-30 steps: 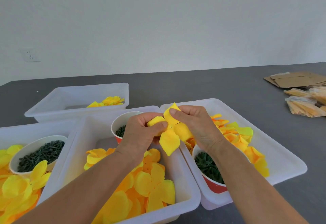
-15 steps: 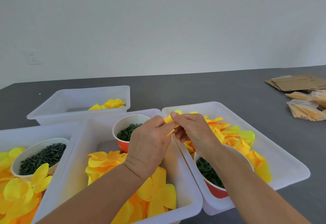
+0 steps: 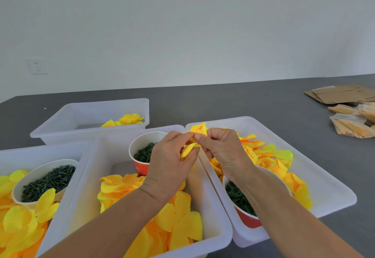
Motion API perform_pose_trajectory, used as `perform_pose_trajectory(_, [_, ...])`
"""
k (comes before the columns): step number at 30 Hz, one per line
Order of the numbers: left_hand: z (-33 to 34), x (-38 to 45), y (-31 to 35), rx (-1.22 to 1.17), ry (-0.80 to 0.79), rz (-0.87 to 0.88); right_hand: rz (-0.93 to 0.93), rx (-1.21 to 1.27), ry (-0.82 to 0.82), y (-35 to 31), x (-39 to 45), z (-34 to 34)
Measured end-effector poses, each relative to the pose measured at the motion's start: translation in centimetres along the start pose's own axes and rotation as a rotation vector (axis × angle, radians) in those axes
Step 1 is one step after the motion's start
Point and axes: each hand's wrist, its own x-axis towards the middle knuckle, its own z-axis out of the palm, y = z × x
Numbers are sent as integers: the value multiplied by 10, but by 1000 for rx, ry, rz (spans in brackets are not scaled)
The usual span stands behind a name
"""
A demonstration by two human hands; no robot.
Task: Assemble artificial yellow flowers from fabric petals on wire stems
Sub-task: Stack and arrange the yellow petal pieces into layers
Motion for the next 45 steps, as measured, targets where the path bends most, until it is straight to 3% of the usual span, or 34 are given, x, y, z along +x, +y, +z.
perform_pose_trajectory(7, [0, -3, -5, -319, -55, -280, -14, 17, 44, 2, 1, 0])
perform_pose_trajectory(11, [-3, 0, -9, -461, -67, -384, -29, 58, -65, 2, 0, -1])
perform_pose_trajectory(14, [-4, 2, -13, -480, -60, -412, -31, 37, -122, 2, 0, -1])
perform_pose_trajectory(25, [-3, -3, -5, -624, -153, -446, -99, 0, 59, 5, 1, 1])
perform_pose_trajectory(39, [-15, 2, -8, -901, -117, -635, -90, 144, -238, -4, -2, -2])
perform_pose_trajectory(45, [-9, -1, -6, -886, -143, -671, -72, 106, -156, -4, -1, -2])
